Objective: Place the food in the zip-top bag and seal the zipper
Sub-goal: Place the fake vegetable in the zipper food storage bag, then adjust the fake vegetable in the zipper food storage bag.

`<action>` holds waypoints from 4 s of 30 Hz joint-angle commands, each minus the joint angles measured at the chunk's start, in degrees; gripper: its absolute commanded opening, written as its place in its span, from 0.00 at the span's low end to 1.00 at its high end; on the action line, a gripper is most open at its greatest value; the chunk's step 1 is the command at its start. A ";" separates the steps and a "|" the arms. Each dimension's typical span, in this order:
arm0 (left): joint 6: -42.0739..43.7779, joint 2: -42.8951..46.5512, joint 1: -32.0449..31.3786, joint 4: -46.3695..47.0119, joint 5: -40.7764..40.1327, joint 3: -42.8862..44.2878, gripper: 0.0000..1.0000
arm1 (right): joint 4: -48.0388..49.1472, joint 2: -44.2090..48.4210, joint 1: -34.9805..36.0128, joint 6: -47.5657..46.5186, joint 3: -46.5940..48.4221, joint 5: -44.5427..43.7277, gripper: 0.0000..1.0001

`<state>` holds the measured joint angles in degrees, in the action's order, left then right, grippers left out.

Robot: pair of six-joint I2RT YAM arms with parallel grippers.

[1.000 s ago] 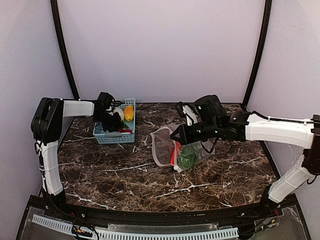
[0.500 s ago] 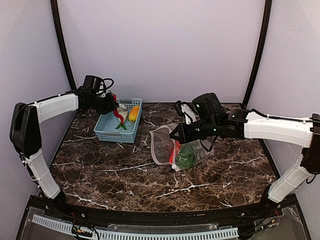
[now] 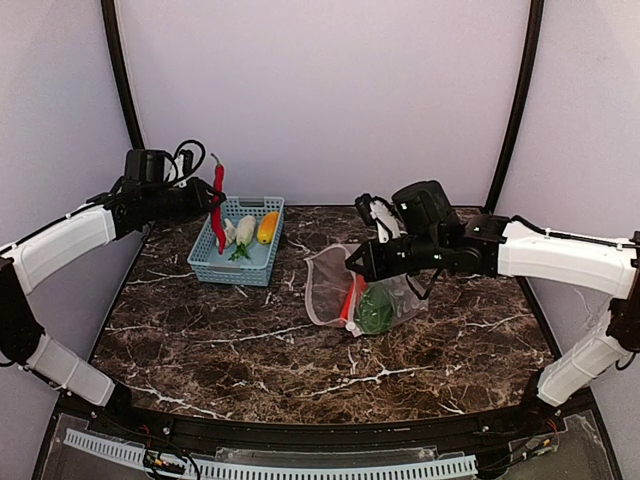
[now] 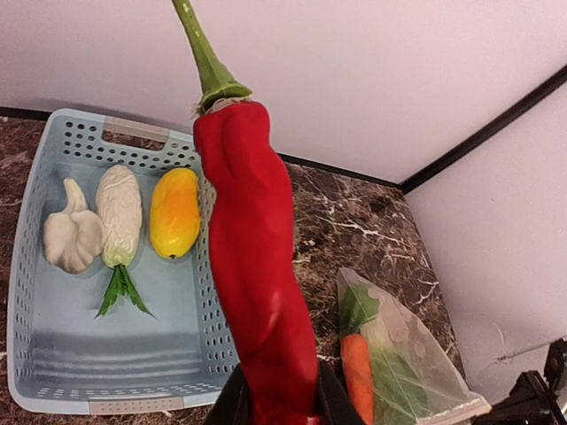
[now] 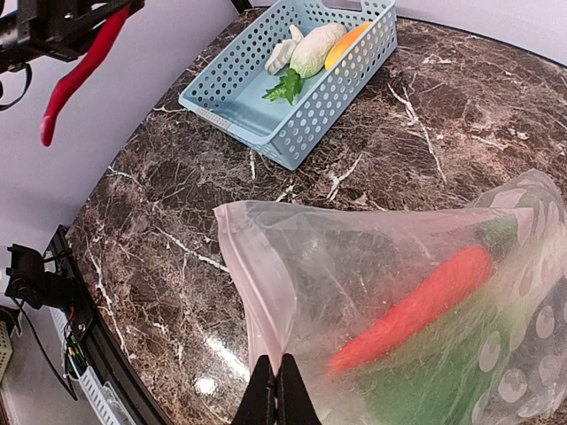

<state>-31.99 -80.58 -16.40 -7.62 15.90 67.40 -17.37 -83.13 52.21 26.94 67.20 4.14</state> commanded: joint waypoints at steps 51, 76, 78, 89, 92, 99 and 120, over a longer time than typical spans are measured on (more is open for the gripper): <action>-5.95 -3.02 -38.71 -8.79 7.22 -1.55 0.16 | 8.81 7.90 0.53 -6.79 -4.23 4.69 0.00; -8.09 -18.27 -33.95 -3.74 4.00 6.87 0.23 | 10.21 4.79 1.85 -3.53 -6.37 8.02 0.00; -8.00 -18.42 -34.07 -3.72 3.14 6.23 0.24 | 10.39 4.30 1.84 -2.95 -6.21 7.80 0.00; -5.74 -17.04 -34.44 -4.41 -2.58 4.05 0.46 | 8.66 0.33 1.80 1.67 -3.70 3.31 0.00; -3.57 -15.23 -34.57 -4.30 -2.14 3.16 0.53 | 8.56 0.65 1.83 1.94 -3.79 2.13 0.00; 1.51 -3.77 -35.82 -0.42 4.57 -4.53 0.66 | 7.62 0.78 1.66 1.76 -2.89 -0.42 0.00; -14.39 13.89 -36.44 4.92 8.25 -31.38 0.81 | 8.12 0.83 1.61 2.23 -2.10 -0.10 0.00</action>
<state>-43.31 -66.85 -52.40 -6.22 21.80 37.41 -10.39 -82.54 53.63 28.40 64.16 4.21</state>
